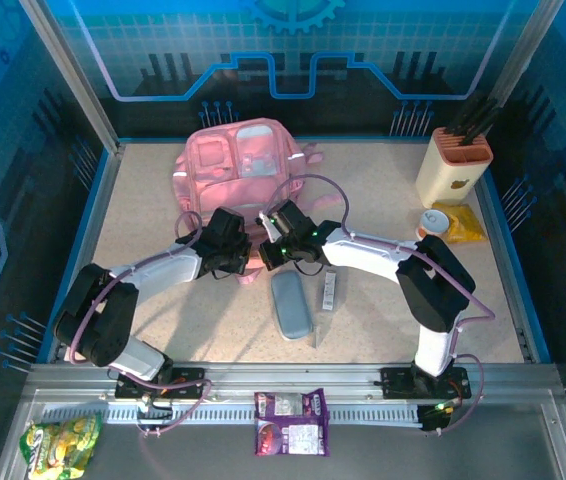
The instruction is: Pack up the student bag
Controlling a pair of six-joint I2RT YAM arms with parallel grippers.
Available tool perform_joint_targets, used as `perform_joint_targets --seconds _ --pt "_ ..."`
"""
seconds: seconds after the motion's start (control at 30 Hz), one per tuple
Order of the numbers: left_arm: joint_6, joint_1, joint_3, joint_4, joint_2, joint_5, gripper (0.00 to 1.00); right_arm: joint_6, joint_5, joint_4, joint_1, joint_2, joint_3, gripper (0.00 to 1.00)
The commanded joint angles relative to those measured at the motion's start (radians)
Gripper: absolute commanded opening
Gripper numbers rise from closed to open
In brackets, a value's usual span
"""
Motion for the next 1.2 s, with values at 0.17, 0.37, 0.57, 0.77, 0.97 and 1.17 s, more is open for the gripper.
perform_joint_targets --seconds 0.17,0.37,0.57,0.77,0.97,1.17 --pt "0.156 0.046 -0.012 -0.097 -0.19 -0.111 0.0 -0.048 0.085 -0.055 -0.003 -0.058 -0.057 0.0" --pt "0.26 0.118 -0.008 -0.166 -0.285 -0.101 0.0 -0.048 0.088 -0.071 -0.079 -0.089 -0.072 0.0" --pt "0.35 0.161 0.01 -0.25 -0.356 -0.142 0.0 -0.106 0.155 -0.08 -0.11 -0.073 -0.049 0.0" --pt "0.409 0.206 0.011 -0.284 -0.382 -0.131 0.0 -0.099 0.107 -0.059 -0.149 -0.068 -0.052 0.0" --pt "0.505 0.291 0.037 -0.334 -0.397 -0.087 0.0 -0.102 0.036 -0.036 -0.183 -0.095 -0.078 0.0" --pt "0.477 0.269 0.024 -0.207 -0.342 0.011 0.0 -0.091 -0.1 -0.01 -0.019 -0.131 -0.012 0.0"
